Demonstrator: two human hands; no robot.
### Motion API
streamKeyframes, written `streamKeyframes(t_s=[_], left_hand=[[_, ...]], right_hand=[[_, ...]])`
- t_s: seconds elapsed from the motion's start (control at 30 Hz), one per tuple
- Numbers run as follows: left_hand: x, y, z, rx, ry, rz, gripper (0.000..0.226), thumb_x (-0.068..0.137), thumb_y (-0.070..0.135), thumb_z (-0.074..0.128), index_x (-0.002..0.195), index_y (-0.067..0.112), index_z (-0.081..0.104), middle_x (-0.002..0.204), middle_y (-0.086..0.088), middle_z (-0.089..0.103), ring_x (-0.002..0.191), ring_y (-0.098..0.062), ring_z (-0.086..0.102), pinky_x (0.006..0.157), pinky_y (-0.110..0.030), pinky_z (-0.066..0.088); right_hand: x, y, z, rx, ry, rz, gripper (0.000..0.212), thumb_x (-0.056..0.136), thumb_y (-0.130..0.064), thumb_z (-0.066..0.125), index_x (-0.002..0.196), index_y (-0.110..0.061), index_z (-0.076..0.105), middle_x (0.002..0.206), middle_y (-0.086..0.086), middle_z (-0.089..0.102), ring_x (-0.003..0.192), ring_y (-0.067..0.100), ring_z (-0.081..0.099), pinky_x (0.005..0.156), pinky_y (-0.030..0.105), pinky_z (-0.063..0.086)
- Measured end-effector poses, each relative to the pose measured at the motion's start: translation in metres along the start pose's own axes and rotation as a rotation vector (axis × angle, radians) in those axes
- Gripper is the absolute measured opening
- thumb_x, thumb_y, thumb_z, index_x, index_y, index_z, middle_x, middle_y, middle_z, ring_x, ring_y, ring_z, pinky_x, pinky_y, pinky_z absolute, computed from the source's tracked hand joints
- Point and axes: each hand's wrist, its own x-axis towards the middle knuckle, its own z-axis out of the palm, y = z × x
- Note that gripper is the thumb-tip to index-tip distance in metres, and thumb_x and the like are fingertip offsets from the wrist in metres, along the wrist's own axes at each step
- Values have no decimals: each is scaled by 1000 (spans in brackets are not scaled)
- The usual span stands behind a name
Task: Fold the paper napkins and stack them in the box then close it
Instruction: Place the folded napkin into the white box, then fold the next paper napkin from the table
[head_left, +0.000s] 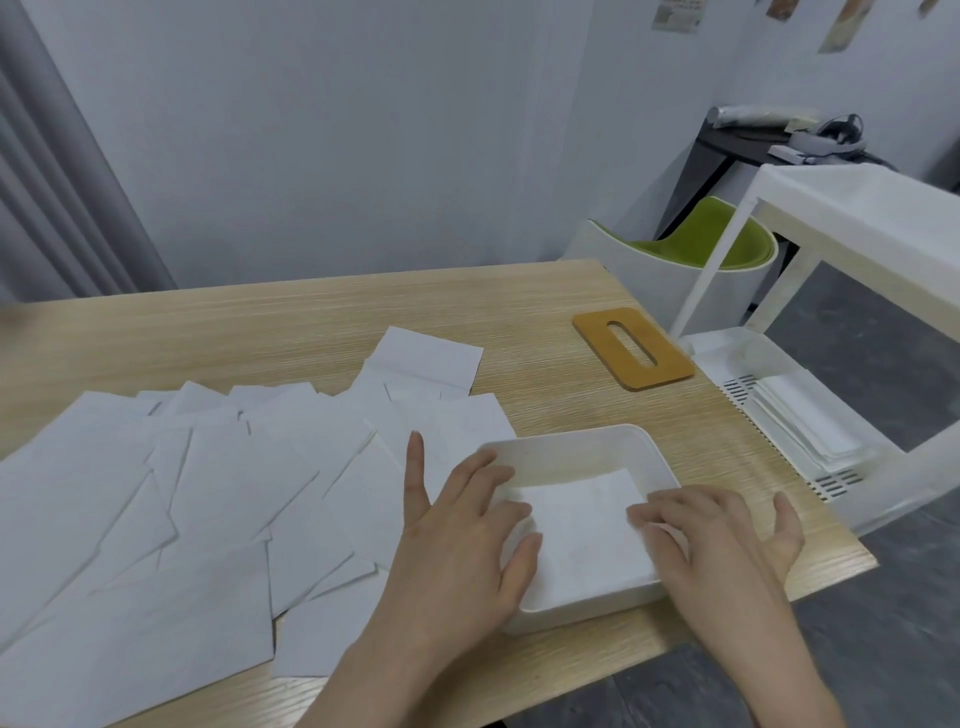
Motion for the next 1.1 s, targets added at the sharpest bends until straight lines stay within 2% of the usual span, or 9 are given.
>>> streamKeyframes(t_s=[0.13,0.33,0.53,0.73,0.83,0.93,1.03,1.1], left_hand=[[0,-1,2,-29,5,5,38,89,42,41,89,29,76,114,7,68,129,-16,54,115,-55,2],[-2,-1,6,-143,49,-19,38,90,44,41,95,29,76,120,8,65,135,-12,46,116,-51,-4],[-8,-3,8,-178,98,-12,36,91,45,42,102,31,74,125,10,62,140,-9,37,117,-50,-5],[-14,-6,5,-287,138,-47,42,92,47,39,116,29,69,137,11,54,143,0,23,119,-44,-9],[-18,-12,0,-380,174,-80,43,91,46,40,121,28,66,140,12,50,141,3,24,120,-37,-7],[-25,-22,-7,-408,171,-138,47,91,49,37,127,32,62,141,17,46,138,10,25,122,-37,-3],[-35,-36,-14,-421,161,-204,49,89,54,34,127,35,59,138,26,41,134,16,24,122,-34,1],[-43,-47,-19,-410,153,-245,43,91,53,39,126,38,58,136,30,39,132,21,20,122,-30,2]], right_hand=[[-2,-1,-2,9,-1,-13,18,87,-20,64,90,-37,70,95,-25,54,113,4,45,109,34,-14],[-3,-2,-1,36,-5,-26,20,88,-21,64,96,-39,69,94,-27,53,105,-3,37,110,36,-10],[-4,-1,-1,57,-49,14,20,89,-26,62,99,-43,65,98,-28,55,118,3,44,110,34,-7],[-4,-6,-6,39,-29,31,18,86,-27,66,99,-40,67,109,-18,61,122,7,43,110,36,-1],[-4,-18,-7,52,-4,17,18,83,-27,70,99,-36,70,115,-12,62,127,12,42,110,40,2],[-4,-33,-5,92,17,-34,19,82,-26,72,100,-33,71,118,-10,62,129,14,41,111,40,3],[-4,-51,1,170,46,-132,19,85,-28,70,103,-33,69,119,-12,61,128,11,40,108,28,6],[-4,-65,5,235,52,-198,18,87,-34,64,104,-32,69,116,-16,59,126,7,38,102,22,8]])
